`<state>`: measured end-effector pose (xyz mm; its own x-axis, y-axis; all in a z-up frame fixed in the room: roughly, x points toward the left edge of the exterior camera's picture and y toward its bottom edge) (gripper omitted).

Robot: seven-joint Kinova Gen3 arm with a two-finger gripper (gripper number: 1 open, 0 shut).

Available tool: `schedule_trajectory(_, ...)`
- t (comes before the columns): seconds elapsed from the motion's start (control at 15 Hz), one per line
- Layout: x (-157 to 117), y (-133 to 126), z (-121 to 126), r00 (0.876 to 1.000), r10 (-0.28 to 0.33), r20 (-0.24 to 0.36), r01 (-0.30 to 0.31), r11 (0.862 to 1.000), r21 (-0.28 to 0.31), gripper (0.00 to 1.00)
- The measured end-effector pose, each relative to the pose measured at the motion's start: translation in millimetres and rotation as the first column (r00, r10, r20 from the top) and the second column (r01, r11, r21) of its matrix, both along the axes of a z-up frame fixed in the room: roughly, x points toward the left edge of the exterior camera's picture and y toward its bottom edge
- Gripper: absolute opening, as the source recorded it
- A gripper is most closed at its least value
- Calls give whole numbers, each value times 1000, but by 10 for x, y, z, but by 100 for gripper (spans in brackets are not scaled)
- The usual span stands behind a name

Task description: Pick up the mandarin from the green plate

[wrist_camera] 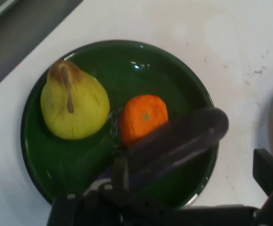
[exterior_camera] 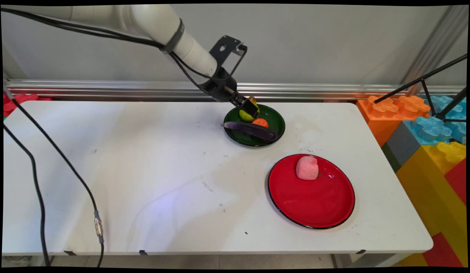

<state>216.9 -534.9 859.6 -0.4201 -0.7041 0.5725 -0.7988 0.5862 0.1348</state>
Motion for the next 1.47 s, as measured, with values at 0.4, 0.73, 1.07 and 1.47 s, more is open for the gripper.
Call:
schedule_trajectory(0.4, -80, -157, -264, 1000, 21, -18, -22, 999, -26, 100)
schedule_trajectory(0.73, -136, -310, -480, 998, 43, -37, -45, 998, -40, 100)
schedule_trajectory(1.07, -196, -445, -700, 996, 67, -54, -69, 997, -42, 100)
schedule_trajectory(1.47, -309, -543, -949, 994, 82, -78, -84, 996, -23, 100)
